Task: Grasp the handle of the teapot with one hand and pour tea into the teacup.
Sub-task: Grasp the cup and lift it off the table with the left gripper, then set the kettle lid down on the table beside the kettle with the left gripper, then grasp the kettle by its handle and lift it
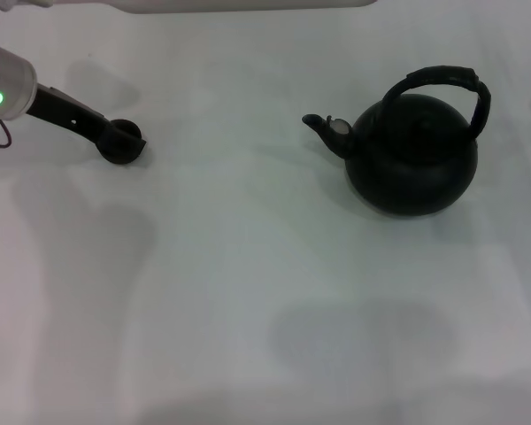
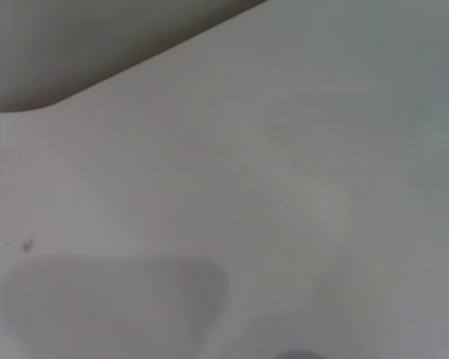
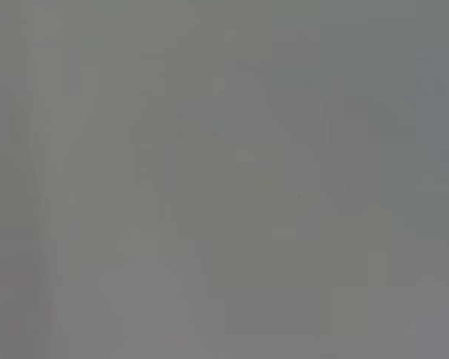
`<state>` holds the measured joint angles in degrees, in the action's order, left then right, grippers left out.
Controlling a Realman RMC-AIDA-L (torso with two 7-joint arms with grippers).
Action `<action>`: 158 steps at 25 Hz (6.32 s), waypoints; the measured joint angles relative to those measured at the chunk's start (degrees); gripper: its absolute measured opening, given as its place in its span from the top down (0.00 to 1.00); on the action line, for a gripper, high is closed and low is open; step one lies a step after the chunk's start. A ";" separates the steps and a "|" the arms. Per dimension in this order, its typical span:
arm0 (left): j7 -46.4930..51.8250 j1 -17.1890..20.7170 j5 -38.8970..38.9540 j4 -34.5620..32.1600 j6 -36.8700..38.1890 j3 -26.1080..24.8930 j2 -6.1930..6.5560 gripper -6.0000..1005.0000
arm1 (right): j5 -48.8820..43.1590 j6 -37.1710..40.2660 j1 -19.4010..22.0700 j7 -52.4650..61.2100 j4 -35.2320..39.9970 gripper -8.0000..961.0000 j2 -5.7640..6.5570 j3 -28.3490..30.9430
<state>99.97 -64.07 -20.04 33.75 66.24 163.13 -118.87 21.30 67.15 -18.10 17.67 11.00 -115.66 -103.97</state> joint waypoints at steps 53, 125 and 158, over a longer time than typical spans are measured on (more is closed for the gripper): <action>-0.97 -13.29 -16.04 -22.18 -1.38 0.00 -0.20 0.30 | 1.51 0.13 -0.18 0.00 0.16 0.09 -0.09 0.00; -1.54 -14.03 -10.00 -18.24 -3.40 -0.08 0.21 0.13 | 3.04 0.07 -0.31 -0.04 -0.26 0.09 0.11 0.00; -67.31 25.17 88.16 -32.00 4.82 -0.75 -0.07 0.13 | 0.54 -0.63 -0.96 12.66 0.00 0.10 1.32 -0.50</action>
<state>32.66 -38.91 68.13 1.75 71.05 162.38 -118.95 21.84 66.51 -19.06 30.33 11.00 -114.34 -104.48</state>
